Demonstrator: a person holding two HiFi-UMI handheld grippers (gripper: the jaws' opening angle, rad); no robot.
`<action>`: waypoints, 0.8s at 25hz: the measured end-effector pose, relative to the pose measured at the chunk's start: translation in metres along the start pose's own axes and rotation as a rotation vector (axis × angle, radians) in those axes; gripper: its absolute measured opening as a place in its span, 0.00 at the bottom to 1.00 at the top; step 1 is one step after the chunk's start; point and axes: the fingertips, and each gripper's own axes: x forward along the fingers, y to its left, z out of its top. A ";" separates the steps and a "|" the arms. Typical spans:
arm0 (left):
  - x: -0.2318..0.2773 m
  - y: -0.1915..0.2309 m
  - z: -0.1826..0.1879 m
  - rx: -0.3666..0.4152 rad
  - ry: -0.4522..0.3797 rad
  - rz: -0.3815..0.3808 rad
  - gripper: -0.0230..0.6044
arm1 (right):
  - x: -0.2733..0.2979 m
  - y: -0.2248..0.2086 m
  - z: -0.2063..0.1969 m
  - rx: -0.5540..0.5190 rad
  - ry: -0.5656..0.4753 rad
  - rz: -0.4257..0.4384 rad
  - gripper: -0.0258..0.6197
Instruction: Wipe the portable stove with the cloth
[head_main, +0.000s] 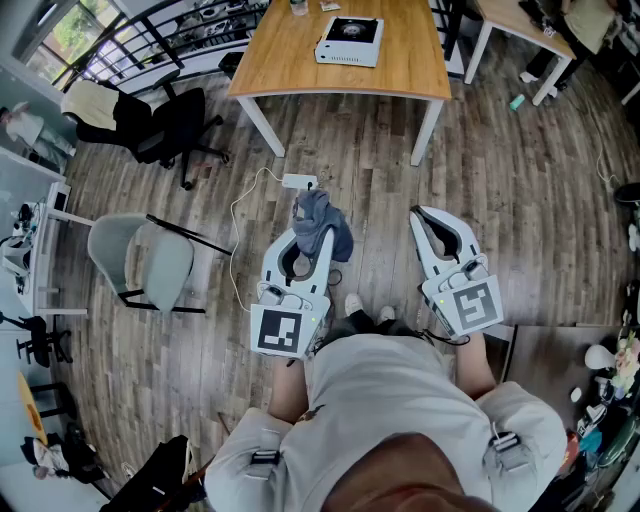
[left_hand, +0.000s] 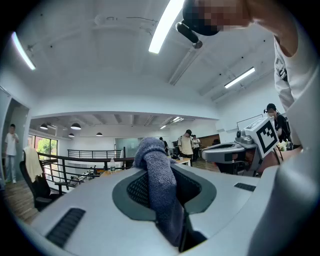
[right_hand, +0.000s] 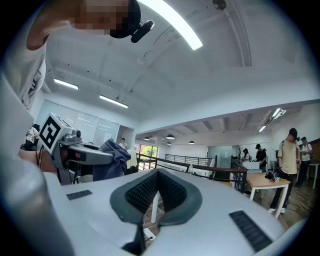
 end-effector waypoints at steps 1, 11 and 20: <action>0.001 -0.005 0.000 0.000 0.001 0.002 0.19 | -0.004 -0.002 0.000 0.004 -0.002 0.002 0.07; 0.008 -0.042 -0.003 -0.001 0.045 0.027 0.19 | -0.030 -0.020 -0.008 0.046 -0.037 0.019 0.07; 0.047 -0.029 -0.016 -0.002 0.060 0.014 0.19 | 0.000 -0.046 -0.023 0.043 -0.011 0.024 0.07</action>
